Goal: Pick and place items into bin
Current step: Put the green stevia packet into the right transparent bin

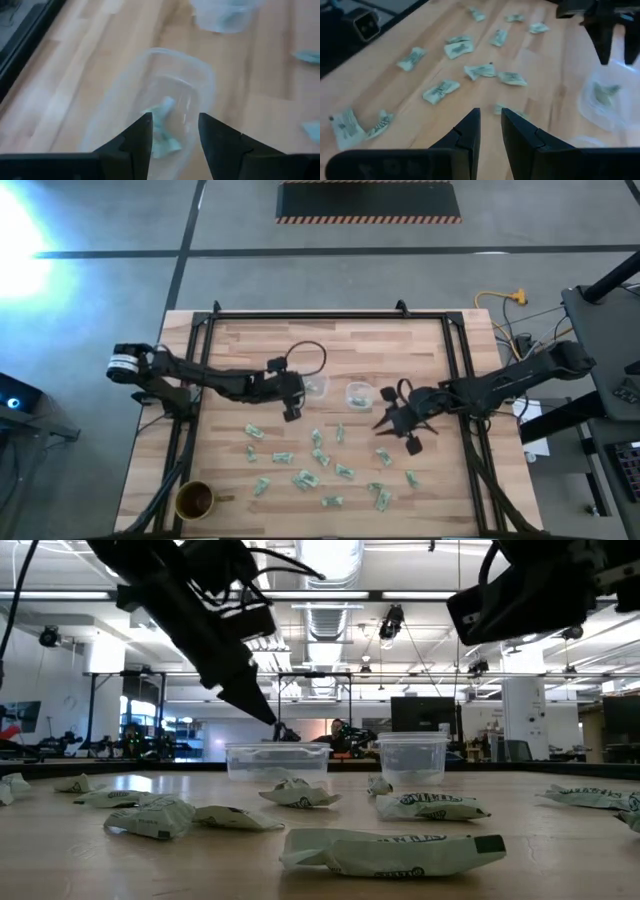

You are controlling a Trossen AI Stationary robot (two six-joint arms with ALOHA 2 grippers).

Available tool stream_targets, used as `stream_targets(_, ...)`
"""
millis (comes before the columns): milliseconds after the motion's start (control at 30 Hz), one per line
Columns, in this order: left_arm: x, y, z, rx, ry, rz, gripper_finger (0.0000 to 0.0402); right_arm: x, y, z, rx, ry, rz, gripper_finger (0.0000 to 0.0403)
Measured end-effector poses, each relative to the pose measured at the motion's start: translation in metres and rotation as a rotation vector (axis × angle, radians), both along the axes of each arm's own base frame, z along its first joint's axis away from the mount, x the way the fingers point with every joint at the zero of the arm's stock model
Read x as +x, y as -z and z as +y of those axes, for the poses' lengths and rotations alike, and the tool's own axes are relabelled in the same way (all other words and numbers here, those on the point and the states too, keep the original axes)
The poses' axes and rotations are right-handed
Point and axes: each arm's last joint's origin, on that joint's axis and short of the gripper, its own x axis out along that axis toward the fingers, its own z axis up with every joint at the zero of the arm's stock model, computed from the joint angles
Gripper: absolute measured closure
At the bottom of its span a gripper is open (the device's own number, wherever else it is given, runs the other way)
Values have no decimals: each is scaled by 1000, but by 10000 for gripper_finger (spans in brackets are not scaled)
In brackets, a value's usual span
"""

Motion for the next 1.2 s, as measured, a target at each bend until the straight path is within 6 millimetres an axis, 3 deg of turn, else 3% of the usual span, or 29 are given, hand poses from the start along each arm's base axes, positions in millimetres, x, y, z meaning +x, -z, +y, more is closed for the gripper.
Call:
stream_targets(167,-3,-10,-25,26,96,-21,263,19,21,7,-58,-45,13,335)
stream_targets(500,-27,-58,-53,94,166,-198,263,61,46,17,-117,-75,40,323)
stream_targets(800,-38,-62,-64,120,184,-227,263,98,59,24,-206,-38,64,263)
stream_targets(1200,-36,-61,-64,130,169,-231,263,102,65,20,-253,15,156,239)
